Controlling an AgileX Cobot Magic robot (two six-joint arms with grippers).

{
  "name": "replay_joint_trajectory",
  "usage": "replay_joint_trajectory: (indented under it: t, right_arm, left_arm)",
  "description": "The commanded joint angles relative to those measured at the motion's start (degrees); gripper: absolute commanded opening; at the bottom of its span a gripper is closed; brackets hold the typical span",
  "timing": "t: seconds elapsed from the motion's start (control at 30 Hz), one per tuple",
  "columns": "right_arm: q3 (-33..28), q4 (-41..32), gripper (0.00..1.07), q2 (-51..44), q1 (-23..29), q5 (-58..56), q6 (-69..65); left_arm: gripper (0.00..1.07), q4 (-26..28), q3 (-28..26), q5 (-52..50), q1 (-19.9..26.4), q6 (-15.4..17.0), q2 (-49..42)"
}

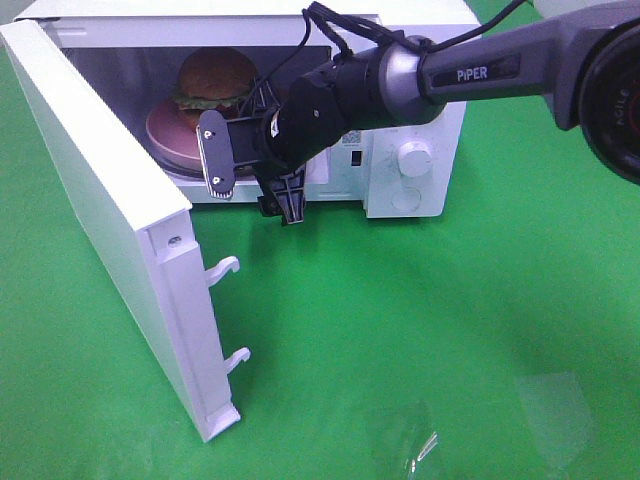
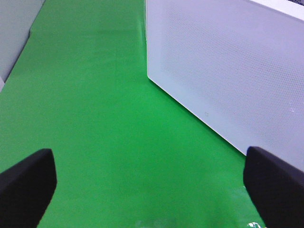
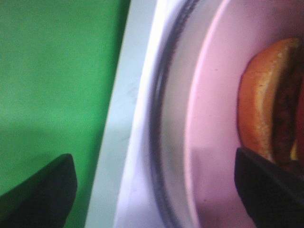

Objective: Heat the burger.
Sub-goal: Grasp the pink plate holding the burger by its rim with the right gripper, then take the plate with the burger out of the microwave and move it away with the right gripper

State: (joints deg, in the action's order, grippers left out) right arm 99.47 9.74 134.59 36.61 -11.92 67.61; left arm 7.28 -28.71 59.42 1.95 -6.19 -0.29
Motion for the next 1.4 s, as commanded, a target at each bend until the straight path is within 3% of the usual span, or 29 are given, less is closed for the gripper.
replay_joint_trajectory:
  t: [0.03,0.53,0.6,0.63,0.67,0.7,0.73,0.83,0.87,0.9,0.93,0.97,1.0,1.03,1.1,1.4]
  right_arm:
    - [1.0,-1.7,0.87,0.5,-0.3,0.2,0.2]
    - [1.5,-3.3,0.82,2.2,-0.5,0.9,0.5]
    - [1.5,-3.4,0.72,2.2,-0.5,0.6,0.3]
    - [1.5,-3.4,0.72,2.2,-0.5,0.6,0.3]
    - [1.5,-4.1,0.63,2.2,-0.5,0.4,0.2]
    - [1.5,-4.1,0.63,2.2,-0.5,0.4,0.2]
    - [1.5,-4.5,0.53,2.2,-0.5,0.2,0.2]
    - [1.5,-4.5,0.47,2.2,-0.5,-0.1,0.2]
    - [1.5,-4.7,0.35,2.2,-0.5,-0.2,0.2]
    - [1.5,-4.7,0.35,2.2,-0.5,-0.2,0.2]
    - [1.5,-4.9,0.24,2.2,-0.5,-0.6,0.2]
    - [1.5,-4.9,0.24,2.2,-0.5,-0.6,0.2]
    - [1.5,-4.9,0.15,2.0,-0.5,-1.5,0.2]
    - [1.5,-4.9,0.15,2.0,-0.5,-1.5,0.2]
    - [1.5,-5.7,0.02,1.7,-0.1,-2.8,0.2]
    - [1.5,-6.4,0.0,0.3,0.2,-6.2,0.6]
  left_arm:
    - [1.0,-0.2,0.2,-0.3,0.0,0.1,-1.1]
    - [1.0,-0.3,0.2,-0.3,0.0,0.1,-1.1]
    - [1.0,-0.3,0.2,-0.3,0.0,0.1,-1.1]
    - [1.0,-0.3,0.2,-0.3,0.0,0.1,-1.1]
    - [1.0,-0.3,0.2,-0.3,0.0,0.1,-1.1]
    - [1.0,-0.3,0.2,-0.3,0.0,0.1,-1.1]
    - [1.0,-0.3,0.2,-0.3,0.0,0.1,-1.1]
    - [1.0,-0.3,0.2,-0.3,0.0,0.1,-1.1]
    - [1.0,-0.3,0.2,-0.3,0.0,0.1,-1.1]
    - [1.0,-0.3,0.2,-0.3,0.0,0.1,-1.1]
    - [1.0,-0.3,0.2,-0.3,0.0,0.1,-1.1]
    - [1.0,-0.3,0.2,-0.3,0.0,0.1,-1.1]
    - [1.0,-0.3,0.2,-0.3,0.0,0.1,-1.1]
    - [1.0,-0.3,0.2,-0.3,0.0,0.1,-1.1]
    - [1.0,-0.3,0.2,-0.3,0.0,0.1,-1.1]
    - [1.0,-0.3,0.2,-0.3,0.0,0.1,-1.1]
